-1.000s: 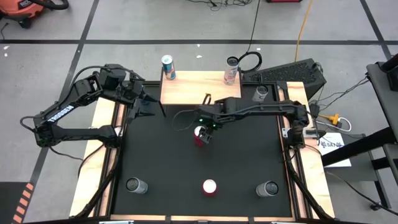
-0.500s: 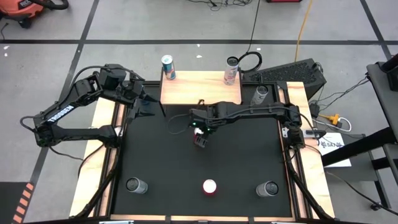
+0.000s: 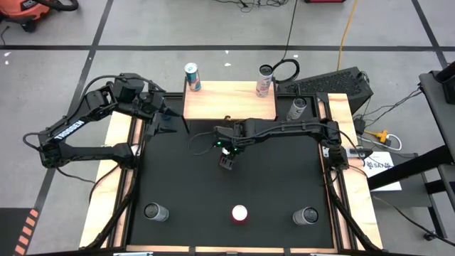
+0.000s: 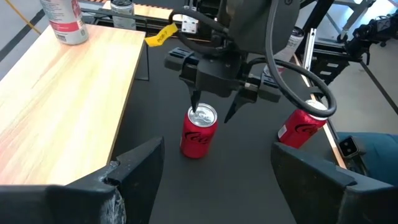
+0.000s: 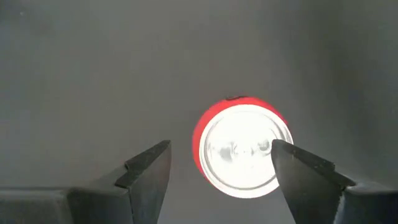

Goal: Place canned beverage on shelf
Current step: Put the top red black soda can on the shelf

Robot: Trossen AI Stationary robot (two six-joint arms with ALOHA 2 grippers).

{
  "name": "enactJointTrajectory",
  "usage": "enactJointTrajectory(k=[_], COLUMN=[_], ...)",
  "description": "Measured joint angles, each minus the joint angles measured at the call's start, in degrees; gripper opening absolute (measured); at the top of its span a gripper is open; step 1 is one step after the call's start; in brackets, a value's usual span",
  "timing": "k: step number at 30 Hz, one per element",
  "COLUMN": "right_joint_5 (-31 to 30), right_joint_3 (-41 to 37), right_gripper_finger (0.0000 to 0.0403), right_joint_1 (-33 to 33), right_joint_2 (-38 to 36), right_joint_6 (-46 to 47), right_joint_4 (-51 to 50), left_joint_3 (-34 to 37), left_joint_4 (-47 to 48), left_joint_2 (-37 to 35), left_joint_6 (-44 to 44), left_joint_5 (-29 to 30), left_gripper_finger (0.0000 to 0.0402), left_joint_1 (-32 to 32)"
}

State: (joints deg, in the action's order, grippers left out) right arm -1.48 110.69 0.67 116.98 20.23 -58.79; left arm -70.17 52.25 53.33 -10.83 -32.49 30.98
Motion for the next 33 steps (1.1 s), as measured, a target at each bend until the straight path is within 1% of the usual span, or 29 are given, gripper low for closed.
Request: enactJointTrajectory(k=[24, 33], right_joint_5=[-0.28, -1.02], right_joint_3=[0.11, -3.49], right_gripper_finger=[0.0263, 0.0263], right_joint_1=[0.46, 0.46], right_joint_2=[1.17, 1.10], right_joint_6=[0.06, 1.03], right_joint_4=[-2.42, -0.71], left_joint_3=[0.00, 0.00], left_joint_4=[1.07, 1.06], left_joint_2=[0.04, 0.04], left_joint_6=[-0.09, -0.11], left_joint_5=[0.46, 0.46], left_gripper_finger=[0.0299, 0.0299], left_joint_1=[0.00, 0.00])
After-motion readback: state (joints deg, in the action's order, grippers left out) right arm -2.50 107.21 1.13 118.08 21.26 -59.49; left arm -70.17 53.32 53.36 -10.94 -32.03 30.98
